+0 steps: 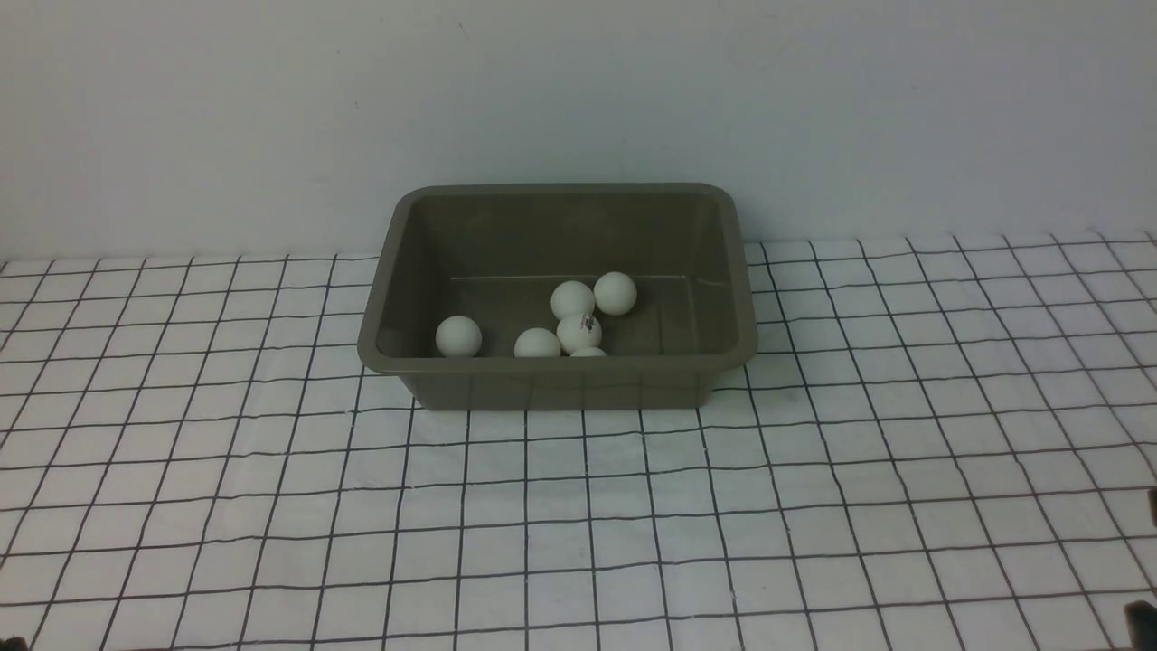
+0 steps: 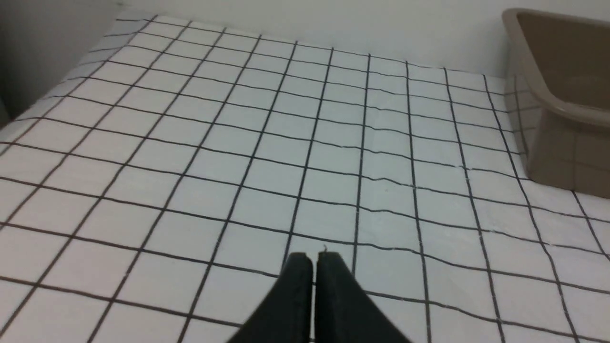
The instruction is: Put the table tennis balls into the box on the white checkered tablecloth.
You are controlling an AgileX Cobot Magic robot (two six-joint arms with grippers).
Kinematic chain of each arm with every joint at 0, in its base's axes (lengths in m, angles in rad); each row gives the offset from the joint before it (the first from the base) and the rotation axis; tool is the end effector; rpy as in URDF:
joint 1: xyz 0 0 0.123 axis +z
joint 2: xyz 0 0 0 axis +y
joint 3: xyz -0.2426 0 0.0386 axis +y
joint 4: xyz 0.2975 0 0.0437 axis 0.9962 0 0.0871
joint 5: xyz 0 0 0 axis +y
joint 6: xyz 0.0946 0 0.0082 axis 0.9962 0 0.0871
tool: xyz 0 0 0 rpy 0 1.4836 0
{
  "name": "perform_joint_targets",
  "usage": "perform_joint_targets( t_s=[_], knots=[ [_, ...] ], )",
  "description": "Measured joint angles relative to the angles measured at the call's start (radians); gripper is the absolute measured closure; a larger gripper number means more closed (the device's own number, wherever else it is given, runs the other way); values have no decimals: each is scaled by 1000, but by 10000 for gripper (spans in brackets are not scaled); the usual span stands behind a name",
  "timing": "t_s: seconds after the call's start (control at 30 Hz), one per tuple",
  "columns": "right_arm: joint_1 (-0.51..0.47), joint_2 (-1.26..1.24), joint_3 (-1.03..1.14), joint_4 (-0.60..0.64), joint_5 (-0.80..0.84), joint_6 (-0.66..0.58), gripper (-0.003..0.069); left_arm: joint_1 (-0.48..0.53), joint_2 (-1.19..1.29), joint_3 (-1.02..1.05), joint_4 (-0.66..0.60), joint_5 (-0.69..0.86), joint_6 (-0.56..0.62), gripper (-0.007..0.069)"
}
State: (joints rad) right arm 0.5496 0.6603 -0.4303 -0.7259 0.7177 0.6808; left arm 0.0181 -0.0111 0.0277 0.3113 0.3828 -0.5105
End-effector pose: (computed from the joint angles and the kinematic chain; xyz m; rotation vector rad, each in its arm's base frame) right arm 0.1886 0.0669 0.2206 -0.2769 2.1945 -0.1663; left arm 0.1452 0.0135 0.1701 -0.3003 1.8400 -0.0330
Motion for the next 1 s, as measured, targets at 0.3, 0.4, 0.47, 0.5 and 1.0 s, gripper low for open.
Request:
perform_joint_targets(
  t_s=[0.3,0.4,0.47,0.5,1.0],
  knots=[
    [0,0,0,0,0,0,676,0,0,0,135,0,-123,629],
    [0,0,0,0,0,0,676,0,0,0,151,0,-161,629],
    [0,0,0,0,0,0,676,0,0,0,147,0,-174,629],
    [0,0,0,0,0,0,676,0,0,0,135,0,-174,629],
    [0,0,0,0,0,0,676,0,0,-1,-210,3,353,629]
  ],
)
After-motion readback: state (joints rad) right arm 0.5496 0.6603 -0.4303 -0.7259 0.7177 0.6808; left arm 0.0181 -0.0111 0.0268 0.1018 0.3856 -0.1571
